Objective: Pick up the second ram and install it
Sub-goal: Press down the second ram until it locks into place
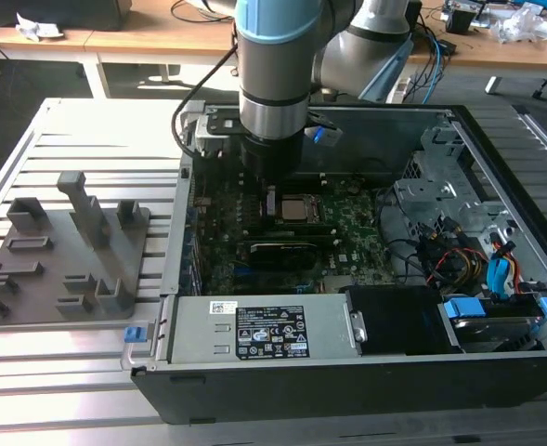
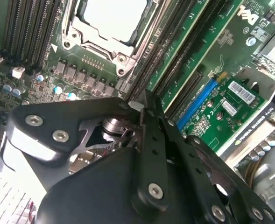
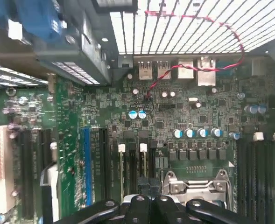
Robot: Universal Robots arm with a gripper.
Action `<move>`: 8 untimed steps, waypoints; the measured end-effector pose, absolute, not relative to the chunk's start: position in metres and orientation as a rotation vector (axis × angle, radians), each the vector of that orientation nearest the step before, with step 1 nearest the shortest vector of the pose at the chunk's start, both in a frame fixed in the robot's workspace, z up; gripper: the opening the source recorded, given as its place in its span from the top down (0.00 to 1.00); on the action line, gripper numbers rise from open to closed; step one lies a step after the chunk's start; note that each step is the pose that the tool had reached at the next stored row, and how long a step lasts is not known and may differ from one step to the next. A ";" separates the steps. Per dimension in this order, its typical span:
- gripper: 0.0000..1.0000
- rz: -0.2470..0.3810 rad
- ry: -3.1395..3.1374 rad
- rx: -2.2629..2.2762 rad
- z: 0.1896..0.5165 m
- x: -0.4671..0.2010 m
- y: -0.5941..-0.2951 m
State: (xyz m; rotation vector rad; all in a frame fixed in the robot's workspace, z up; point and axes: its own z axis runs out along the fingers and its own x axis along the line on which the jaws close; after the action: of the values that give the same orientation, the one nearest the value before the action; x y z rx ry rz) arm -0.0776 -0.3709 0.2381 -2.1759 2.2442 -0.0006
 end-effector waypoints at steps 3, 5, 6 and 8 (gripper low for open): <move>0.89 0.005 2.247 -2.179 0.238 -0.058 -0.371; 0.89 0.007 2.248 -2.179 0.238 -0.050 -0.371; 0.89 0.008 2.248 -2.180 0.238 -0.048 -0.371; 0.89 0.008 2.248 -2.180 0.241 -0.044 -0.371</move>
State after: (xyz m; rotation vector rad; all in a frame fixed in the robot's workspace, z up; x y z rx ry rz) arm -0.0439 -0.3708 0.2413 -2.1796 2.2484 0.0077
